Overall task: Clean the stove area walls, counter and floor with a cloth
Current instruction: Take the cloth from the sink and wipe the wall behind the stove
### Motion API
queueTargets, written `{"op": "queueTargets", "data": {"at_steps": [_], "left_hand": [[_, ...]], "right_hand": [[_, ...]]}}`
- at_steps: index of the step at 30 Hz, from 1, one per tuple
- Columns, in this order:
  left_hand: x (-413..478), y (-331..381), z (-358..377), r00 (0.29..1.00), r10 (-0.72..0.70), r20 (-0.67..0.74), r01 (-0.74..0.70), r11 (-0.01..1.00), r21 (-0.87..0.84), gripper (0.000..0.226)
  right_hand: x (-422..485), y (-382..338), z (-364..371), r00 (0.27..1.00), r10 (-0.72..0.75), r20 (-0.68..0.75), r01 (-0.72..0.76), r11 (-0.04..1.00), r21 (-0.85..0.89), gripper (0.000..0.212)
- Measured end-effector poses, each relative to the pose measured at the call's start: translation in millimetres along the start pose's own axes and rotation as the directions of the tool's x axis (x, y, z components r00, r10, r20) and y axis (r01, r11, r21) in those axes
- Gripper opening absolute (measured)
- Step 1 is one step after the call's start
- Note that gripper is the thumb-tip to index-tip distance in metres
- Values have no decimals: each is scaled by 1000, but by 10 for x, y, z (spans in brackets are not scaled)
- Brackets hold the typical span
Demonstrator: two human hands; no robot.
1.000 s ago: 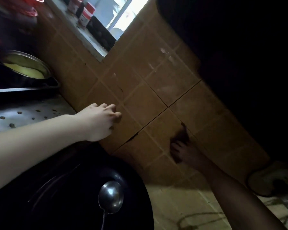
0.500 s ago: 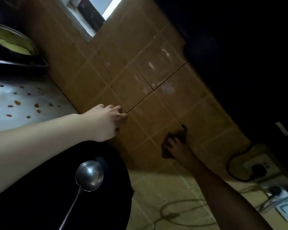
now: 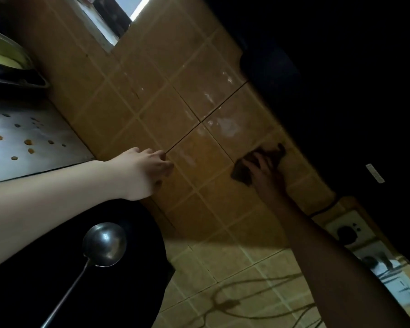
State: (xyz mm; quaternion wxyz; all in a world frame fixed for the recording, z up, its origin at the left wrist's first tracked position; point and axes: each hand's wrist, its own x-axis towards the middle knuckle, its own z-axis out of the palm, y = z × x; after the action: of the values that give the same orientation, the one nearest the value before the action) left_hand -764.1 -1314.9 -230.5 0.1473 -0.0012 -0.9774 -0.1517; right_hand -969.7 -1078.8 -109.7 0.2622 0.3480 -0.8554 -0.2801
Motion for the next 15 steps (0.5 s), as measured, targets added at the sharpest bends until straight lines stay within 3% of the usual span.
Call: {"op": "queueTargets", "data": {"at_steps": [2,8,12,15], "left_hand": [[-15,8,-2,1000,-12,-18,12,1000,-11,34],[-50,45,22,1000,22,-17,-22,1000,-2,34],[-68,22,87,998,30,-56,-31,999,-31,31],[-58,-9,117,996,45,-84,-46,999,-20,29]], "right_hand": [[30,-6,-37,997,28,-67,-26,999,30,51],[-437,104,289,998,23,65,-24,1000,17,51],[-943,173,578,954,-97,284,141,980,-138,67],[-1143,136,695,893,-181,411,284,937,-204,63]]}}
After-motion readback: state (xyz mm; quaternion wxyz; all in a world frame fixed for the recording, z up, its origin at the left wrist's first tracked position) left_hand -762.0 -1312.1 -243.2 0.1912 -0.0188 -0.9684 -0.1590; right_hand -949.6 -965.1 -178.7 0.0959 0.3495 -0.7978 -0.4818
